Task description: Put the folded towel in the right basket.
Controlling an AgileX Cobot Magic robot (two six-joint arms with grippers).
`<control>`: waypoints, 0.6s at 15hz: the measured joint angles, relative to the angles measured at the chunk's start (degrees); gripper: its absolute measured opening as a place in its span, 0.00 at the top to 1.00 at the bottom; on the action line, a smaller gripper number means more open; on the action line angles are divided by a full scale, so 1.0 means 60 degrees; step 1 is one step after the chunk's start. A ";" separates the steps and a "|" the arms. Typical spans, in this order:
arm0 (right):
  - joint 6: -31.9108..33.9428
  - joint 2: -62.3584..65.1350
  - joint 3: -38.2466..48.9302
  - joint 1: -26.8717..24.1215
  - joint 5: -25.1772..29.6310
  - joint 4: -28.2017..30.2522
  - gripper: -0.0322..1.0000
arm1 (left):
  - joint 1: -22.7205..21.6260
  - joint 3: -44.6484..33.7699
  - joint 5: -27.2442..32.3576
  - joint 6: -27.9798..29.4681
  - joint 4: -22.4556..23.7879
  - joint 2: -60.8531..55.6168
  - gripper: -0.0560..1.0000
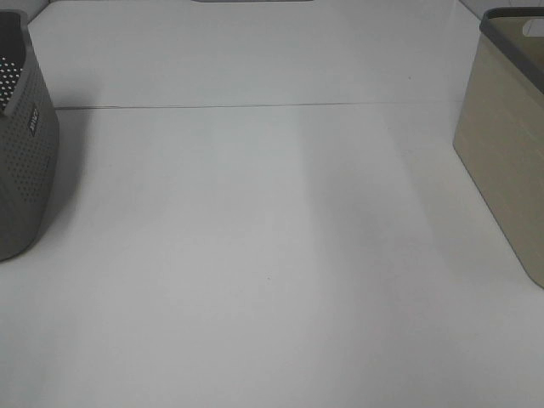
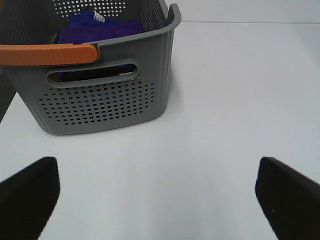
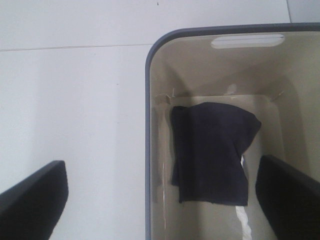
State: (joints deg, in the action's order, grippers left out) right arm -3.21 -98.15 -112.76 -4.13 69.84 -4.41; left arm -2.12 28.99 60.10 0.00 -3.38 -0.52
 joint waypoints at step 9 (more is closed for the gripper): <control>-0.0248 0.9998 0.9311 0.0000 0.0029 0.0134 0.02 | 0.0000 0.0000 0.0000 0.0000 0.0000 0.0000 0.01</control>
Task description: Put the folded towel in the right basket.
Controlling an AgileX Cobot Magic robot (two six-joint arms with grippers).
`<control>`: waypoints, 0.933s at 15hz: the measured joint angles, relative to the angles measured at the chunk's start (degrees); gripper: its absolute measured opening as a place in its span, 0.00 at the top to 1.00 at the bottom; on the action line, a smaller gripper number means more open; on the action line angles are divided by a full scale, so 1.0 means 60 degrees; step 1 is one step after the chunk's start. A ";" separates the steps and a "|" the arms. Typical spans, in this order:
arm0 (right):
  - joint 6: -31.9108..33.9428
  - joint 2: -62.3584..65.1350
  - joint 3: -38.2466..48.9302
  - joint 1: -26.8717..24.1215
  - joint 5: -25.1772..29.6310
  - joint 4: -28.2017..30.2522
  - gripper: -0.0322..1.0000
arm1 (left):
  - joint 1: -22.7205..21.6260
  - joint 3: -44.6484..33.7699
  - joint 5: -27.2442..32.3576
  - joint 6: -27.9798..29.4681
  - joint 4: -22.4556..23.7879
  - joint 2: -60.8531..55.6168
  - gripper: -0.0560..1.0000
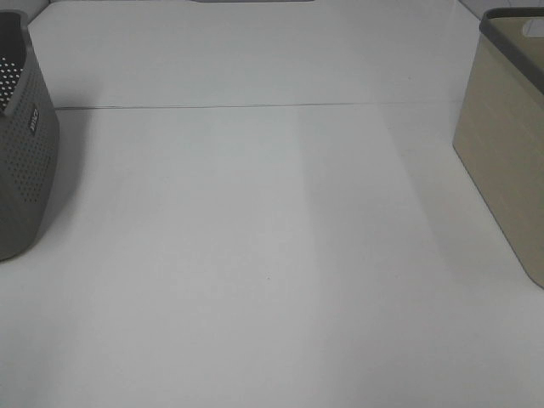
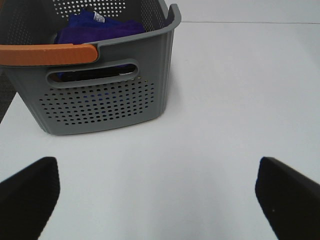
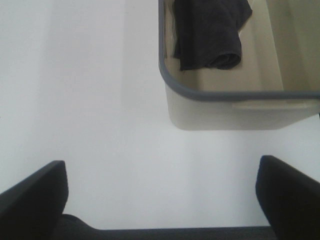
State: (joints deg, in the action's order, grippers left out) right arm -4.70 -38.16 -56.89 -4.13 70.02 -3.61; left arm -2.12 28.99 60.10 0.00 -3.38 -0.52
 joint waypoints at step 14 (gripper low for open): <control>0.0258 0.6388 0.5128 0.0439 -0.0974 -0.0029 0.02 | 0.0000 0.0000 0.0000 0.0000 0.0000 0.0000 0.01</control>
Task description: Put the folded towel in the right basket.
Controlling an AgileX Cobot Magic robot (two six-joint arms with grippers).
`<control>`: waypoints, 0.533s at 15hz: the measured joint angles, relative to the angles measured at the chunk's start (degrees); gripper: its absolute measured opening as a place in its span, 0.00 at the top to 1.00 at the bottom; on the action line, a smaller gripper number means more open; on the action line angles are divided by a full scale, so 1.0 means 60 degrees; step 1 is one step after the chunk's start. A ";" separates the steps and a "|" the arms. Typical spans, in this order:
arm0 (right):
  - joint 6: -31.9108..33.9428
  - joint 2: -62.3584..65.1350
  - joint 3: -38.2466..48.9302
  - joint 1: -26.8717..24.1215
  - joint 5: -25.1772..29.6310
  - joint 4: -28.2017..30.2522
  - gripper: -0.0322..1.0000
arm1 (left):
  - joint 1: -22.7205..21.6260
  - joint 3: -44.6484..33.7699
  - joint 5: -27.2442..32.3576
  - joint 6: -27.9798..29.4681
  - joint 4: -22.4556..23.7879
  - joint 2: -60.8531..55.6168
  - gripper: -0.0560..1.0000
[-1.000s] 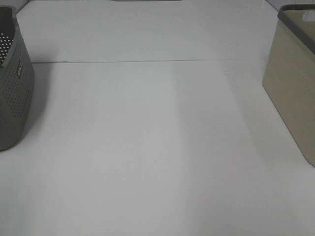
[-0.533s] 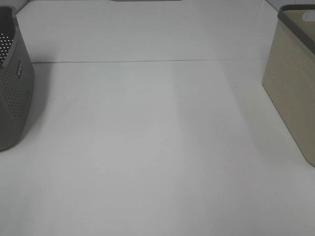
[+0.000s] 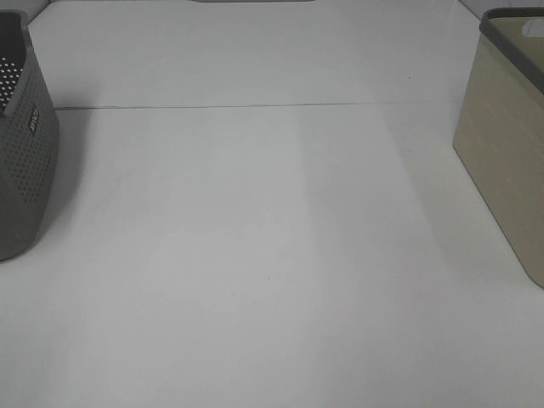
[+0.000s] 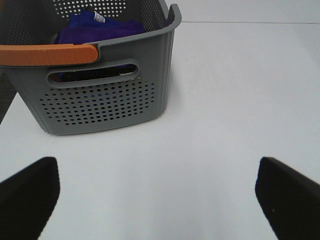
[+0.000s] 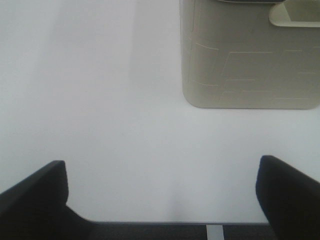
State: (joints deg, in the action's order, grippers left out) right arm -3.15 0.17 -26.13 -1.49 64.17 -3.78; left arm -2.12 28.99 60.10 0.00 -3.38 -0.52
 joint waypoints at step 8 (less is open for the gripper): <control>0.0029 0.0000 0.0010 0.0000 -0.0038 0.0019 0.02 | 0.0000 0.0000 0.0000 0.0000 0.0010 0.0000 0.01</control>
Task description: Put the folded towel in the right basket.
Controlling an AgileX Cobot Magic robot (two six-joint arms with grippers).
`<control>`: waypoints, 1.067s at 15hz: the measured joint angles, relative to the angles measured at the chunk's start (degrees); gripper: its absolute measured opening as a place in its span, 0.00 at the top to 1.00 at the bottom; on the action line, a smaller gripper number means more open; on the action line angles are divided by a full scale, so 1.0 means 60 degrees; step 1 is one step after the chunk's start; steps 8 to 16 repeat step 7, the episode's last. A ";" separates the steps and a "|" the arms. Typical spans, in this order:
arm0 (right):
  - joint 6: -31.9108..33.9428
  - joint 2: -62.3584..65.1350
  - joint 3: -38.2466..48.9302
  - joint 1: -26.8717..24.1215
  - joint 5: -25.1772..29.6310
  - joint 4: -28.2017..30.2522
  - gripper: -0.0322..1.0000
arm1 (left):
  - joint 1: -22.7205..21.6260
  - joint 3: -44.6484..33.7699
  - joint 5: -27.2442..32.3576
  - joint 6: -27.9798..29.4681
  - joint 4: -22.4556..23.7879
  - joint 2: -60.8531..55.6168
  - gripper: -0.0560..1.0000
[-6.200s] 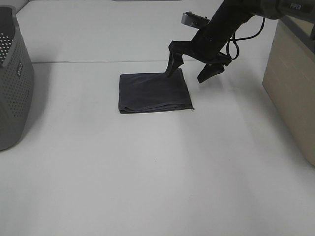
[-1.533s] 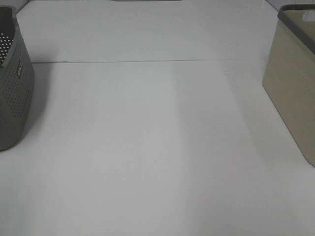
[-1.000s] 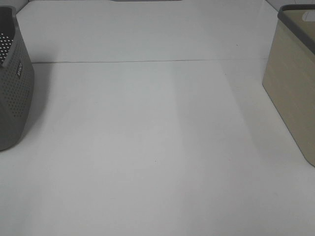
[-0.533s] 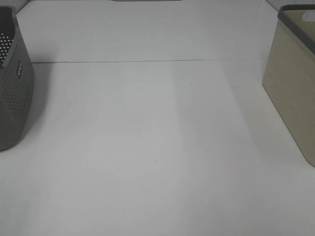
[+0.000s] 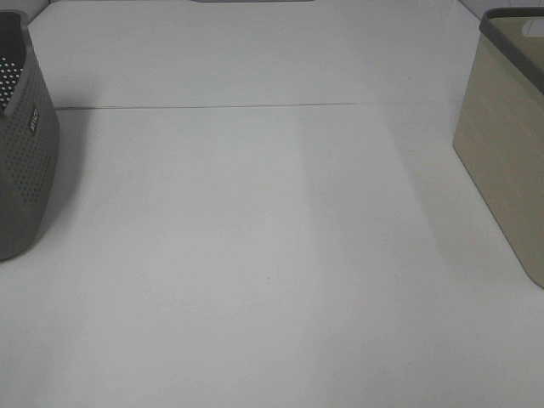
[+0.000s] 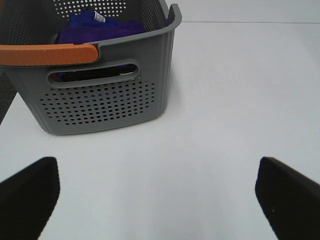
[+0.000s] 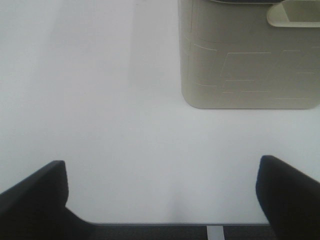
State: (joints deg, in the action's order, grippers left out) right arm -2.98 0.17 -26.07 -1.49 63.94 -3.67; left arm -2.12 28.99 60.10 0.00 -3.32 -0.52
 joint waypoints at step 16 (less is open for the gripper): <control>0.0000 0.0000 0.0000 0.0000 0.0000 0.0000 0.02 | 0.0000 0.0000 0.0000 0.0000 0.0010 0.0000 0.01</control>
